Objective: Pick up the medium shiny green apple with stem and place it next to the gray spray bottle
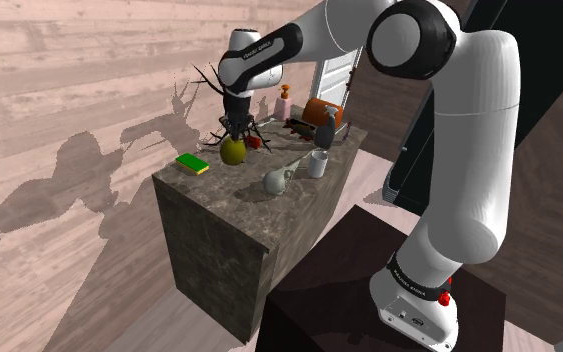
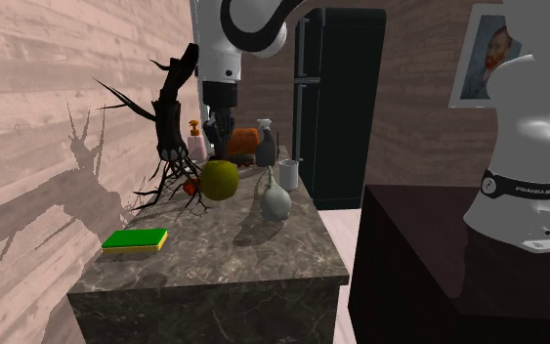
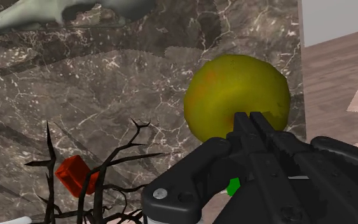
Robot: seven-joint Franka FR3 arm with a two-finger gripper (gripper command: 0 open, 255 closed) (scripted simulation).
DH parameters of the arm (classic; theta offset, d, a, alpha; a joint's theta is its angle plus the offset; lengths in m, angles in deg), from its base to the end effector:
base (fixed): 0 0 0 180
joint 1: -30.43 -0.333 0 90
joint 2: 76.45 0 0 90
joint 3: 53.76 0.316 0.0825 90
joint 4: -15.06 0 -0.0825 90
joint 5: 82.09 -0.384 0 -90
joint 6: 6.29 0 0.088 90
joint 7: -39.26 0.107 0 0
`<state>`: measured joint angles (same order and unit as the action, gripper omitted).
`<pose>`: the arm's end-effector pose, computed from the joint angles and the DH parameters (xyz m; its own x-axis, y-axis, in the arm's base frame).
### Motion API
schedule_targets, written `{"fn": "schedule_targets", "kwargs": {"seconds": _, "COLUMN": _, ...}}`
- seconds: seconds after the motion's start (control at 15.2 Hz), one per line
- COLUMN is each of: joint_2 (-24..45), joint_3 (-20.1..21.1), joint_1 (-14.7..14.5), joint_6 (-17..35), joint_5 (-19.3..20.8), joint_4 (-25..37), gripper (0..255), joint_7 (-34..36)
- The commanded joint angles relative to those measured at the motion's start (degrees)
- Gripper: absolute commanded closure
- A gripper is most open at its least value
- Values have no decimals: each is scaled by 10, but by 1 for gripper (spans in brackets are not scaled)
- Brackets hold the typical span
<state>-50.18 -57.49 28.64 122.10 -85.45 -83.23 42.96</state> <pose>0.6717 -0.0166 0.3296 0.9898 -0.1258 0.0664 -0.1245 -0.9919 -0.0239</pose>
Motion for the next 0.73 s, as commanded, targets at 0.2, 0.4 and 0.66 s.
{"fn": "schedule_targets", "kwargs": {"seconds": 0.2, "joint_2": -17, "joint_3": -1, "joint_1": 0, "joint_6": -32, "joint_5": 2, "joint_4": 15, "gripper": 255, "joint_7": 1}}
{"fn": "schedule_targets", "kwargs": {"seconds": 0.4, "joint_2": -26, "joint_3": -2, "joint_1": 0, "joint_6": -51, "joint_5": 3, "joint_4": 25, "gripper": 255, "joint_7": 2}}
{"fn": "schedule_targets", "kwargs": {"seconds": 0.66, "joint_2": -37, "joint_3": -2, "joint_1": -1, "joint_6": -77, "joint_5": 4, "joint_4": 41, "gripper": 255, "joint_7": 4}}
